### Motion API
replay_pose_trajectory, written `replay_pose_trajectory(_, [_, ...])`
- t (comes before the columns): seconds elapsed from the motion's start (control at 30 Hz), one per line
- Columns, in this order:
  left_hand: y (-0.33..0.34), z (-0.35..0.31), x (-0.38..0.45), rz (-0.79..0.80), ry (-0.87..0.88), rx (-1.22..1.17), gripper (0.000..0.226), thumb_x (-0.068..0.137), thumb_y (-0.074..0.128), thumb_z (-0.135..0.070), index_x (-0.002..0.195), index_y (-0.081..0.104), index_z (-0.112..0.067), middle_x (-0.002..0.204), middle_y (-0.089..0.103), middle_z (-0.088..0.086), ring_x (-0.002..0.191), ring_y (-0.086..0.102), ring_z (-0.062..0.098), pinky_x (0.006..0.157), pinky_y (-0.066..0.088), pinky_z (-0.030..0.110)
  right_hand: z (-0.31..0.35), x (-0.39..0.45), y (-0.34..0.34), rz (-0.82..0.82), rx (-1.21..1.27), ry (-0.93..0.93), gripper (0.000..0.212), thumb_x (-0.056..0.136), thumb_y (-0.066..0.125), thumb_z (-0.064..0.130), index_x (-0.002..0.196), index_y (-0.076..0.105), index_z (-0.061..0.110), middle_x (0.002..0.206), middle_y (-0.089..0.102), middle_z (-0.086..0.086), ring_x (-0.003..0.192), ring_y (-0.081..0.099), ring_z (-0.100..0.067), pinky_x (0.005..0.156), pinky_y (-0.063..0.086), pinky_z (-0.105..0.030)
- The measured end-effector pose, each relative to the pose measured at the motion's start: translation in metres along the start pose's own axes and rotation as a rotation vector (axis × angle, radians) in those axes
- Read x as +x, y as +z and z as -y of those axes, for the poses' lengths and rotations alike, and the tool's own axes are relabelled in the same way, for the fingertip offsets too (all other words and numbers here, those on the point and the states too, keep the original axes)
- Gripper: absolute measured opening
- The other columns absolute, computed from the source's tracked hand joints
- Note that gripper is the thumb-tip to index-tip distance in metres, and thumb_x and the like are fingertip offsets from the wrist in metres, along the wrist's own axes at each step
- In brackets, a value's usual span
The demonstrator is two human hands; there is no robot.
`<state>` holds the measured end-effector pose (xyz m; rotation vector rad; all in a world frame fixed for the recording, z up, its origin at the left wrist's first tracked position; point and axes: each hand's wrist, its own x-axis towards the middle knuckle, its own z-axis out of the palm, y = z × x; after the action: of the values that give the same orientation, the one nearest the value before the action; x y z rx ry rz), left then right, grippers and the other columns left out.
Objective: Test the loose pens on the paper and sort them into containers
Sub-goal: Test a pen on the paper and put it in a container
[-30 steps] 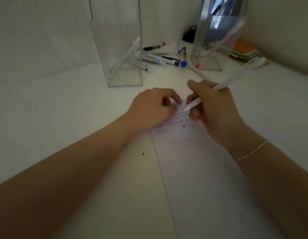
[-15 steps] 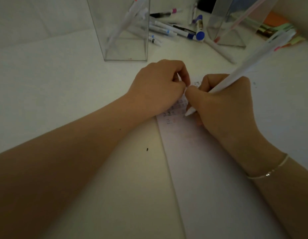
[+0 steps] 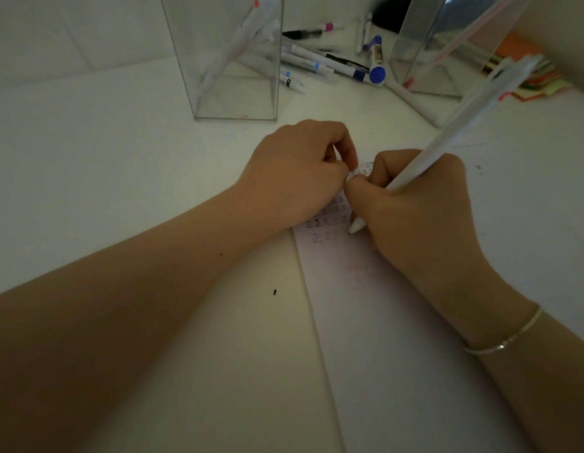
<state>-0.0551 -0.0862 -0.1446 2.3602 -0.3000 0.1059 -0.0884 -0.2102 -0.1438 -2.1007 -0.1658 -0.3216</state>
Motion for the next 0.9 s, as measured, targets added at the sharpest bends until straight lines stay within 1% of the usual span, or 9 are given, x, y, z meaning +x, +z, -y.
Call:
replay_pose_trajectory(0.13, [0.0, 0.0, 0.0, -0.001, -0.002, -0.008, 0.016, 0.082, 0.057, -0.014, 0.086, 0.065, -0.026, 0.069, 0.057, -0.009, 0.064, 0.052, 0.004, 0.069, 0.046, 0.025, 0.002, -0.001, 0.0, -0.011, 0.001, 0.001, 0.028, 0.076, 0.061, 0.002, 0.058, 0.048, -0.015, 0.048, 0.046, -0.026, 0.039, 0.037, -0.014, 0.037, 0.028, -0.014])
replay_pose_trajectory(0.23, [-0.002, 0.001, 0.001, 0.005, -0.005, -0.022, 0.018, 0.081, 0.059, -0.013, 0.083, 0.067, -0.029, 0.066, 0.057, -0.009, 0.061, 0.052, 0.005, 0.067, 0.047, 0.025, 0.001, -0.001, 0.0, 0.012, 0.052, 0.034, 0.025, 0.076, 0.061, 0.002, 0.058, 0.052, -0.013, 0.046, 0.051, -0.022, 0.032, 0.044, -0.009, 0.036, 0.033, -0.013])
replay_pose_trajectory(0.33, [-0.006, 0.002, 0.003, 0.026, -0.006, -0.03, 0.019, 0.081, 0.06, -0.012, 0.082, 0.068, -0.029, 0.064, 0.057, -0.009, 0.058, 0.052, 0.006, 0.063, 0.046, 0.021, 0.0, -0.002, -0.001, 0.027, 0.041, 0.026, 0.025, 0.076, 0.063, 0.005, 0.058, 0.055, -0.011, 0.048, 0.056, -0.021, 0.035, 0.051, -0.018, 0.036, 0.038, -0.018])
replay_pose_trajectory(0.4, [-0.007, 0.002, 0.004, 0.035, -0.003, -0.029, 0.02, 0.081, 0.06, -0.011, 0.082, 0.069, -0.029, 0.063, 0.057, -0.008, 0.056, 0.051, 0.005, 0.061, 0.044, 0.018, 0.001, -0.002, -0.001, 0.041, 0.054, 0.035, 0.024, 0.075, 0.063, 0.005, 0.058, 0.056, -0.011, 0.048, 0.057, -0.021, 0.034, 0.052, -0.016, 0.035, 0.04, -0.019])
replay_pose_trajectory(0.5, [-0.006, 0.003, 0.004, 0.036, 0.003, -0.031, 0.019, 0.081, 0.06, -0.012, 0.083, 0.068, -0.029, 0.063, 0.056, -0.008, 0.056, 0.05, 0.005, 0.061, 0.043, 0.018, 0.003, -0.002, -0.001, 0.031, 0.064, 0.038, 0.025, 0.076, 0.062, 0.004, 0.057, 0.055, -0.011, 0.04, 0.05, -0.015, 0.031, 0.048, -0.011, 0.034, 0.035, -0.015])
replay_pose_trajectory(0.6, [-0.005, 0.003, 0.003, 0.035, 0.008, -0.036, 0.019, 0.082, 0.058, -0.011, 0.084, 0.067, -0.028, 0.061, 0.054, -0.008, 0.055, 0.05, 0.005, 0.061, 0.044, 0.02, 0.0, -0.003, 0.002, -0.025, -0.017, -0.046, 0.03, 0.077, 0.061, 0.002, 0.054, 0.045, -0.01, 0.044, 0.041, -0.019, 0.043, 0.043, -0.024, 0.038, 0.034, -0.019])
replay_pose_trajectory(0.7, [-0.004, 0.003, 0.002, 0.042, 0.015, -0.032, 0.018, 0.083, 0.057, -0.011, 0.086, 0.066, -0.026, 0.06, 0.054, -0.007, 0.055, 0.049, 0.005, 0.062, 0.045, 0.023, 0.0, -0.004, 0.002, -0.027, -0.036, -0.074, 0.033, 0.077, 0.059, -0.001, 0.052, 0.038, -0.006, 0.043, 0.036, -0.015, 0.044, 0.037, -0.018, 0.04, 0.031, -0.017])
replay_pose_trajectory(0.8, [-0.005, 0.004, 0.001, 0.042, 0.024, -0.025, 0.018, 0.084, 0.056, -0.012, 0.089, 0.065, -0.026, 0.064, 0.055, -0.006, 0.057, 0.049, 0.005, 0.063, 0.045, 0.024, 0.0, 0.0, -0.004, -0.017, 0.149, 0.064, 0.028, 0.078, 0.058, 0.0, 0.054, 0.045, -0.009, 0.043, 0.046, -0.017, 0.038, 0.037, -0.013, 0.039, 0.031, -0.018])
replay_pose_trajectory(0.9, [-0.005, 0.004, 0.0, 0.042, 0.021, -0.014, 0.019, 0.086, 0.054, -0.013, 0.09, 0.065, -0.028, 0.065, 0.055, -0.007, 0.058, 0.049, 0.006, 0.062, 0.044, 0.023, 0.0, 0.004, -0.016, -0.103, 0.589, 0.232, 0.035, 0.083, 0.059, 0.001, 0.052, 0.045, 0.008, 0.043, 0.05, -0.002, 0.035, 0.033, -0.013, 0.037, 0.029, -0.019])
